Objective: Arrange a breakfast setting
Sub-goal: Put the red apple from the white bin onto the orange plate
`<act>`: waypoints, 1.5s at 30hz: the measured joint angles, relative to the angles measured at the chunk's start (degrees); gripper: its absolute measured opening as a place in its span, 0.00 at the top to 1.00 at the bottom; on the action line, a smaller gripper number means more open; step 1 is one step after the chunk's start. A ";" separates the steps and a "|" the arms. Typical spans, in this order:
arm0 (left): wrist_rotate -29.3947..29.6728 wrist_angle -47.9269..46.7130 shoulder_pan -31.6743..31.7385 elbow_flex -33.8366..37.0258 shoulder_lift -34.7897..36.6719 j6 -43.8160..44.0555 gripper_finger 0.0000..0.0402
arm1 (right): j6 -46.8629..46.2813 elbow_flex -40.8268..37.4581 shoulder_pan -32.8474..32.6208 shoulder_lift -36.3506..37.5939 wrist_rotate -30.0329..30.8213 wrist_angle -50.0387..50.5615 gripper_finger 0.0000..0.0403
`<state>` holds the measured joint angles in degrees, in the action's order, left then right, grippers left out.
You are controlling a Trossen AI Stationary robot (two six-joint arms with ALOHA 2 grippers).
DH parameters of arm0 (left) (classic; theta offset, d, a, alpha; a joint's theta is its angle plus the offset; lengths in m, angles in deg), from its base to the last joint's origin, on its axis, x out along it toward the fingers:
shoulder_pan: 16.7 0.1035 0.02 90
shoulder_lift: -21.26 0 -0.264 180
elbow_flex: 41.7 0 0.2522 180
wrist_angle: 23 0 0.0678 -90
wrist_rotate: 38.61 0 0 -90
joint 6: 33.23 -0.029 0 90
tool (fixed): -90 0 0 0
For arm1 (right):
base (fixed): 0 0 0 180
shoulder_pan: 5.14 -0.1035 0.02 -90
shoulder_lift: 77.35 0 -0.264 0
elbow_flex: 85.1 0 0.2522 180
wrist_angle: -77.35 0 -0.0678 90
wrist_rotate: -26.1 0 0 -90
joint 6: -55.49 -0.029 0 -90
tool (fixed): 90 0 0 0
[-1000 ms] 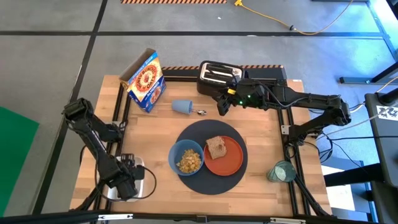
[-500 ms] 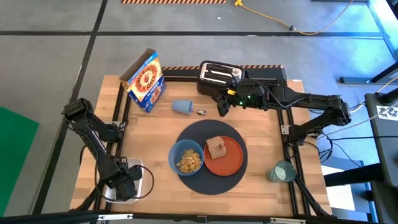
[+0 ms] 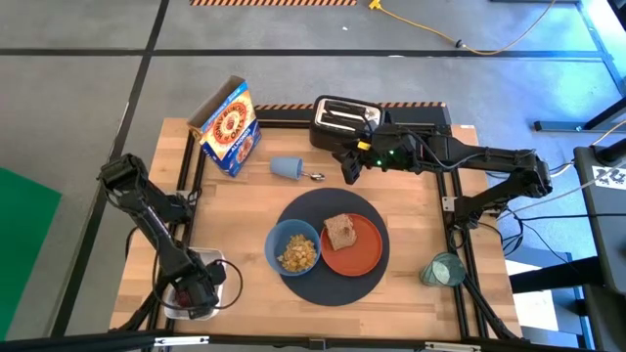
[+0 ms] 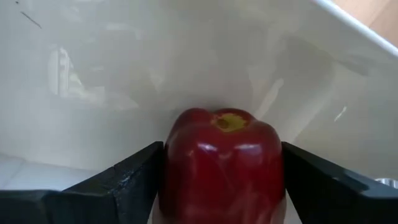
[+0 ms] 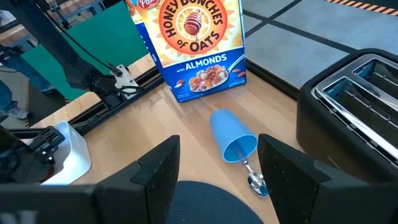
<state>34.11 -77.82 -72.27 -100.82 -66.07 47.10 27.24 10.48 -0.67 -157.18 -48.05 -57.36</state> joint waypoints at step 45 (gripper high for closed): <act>55.57 21.64 37.25 -11.82 30.46 -17.12 0.33 | -21.43 -18.66 -1.76 -2.15 -34.96 -51.66 0.49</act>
<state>89.67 -56.18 -35.02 -112.65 -35.61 29.98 5.81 -8.18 -2.43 -159.33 -83.00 -109.02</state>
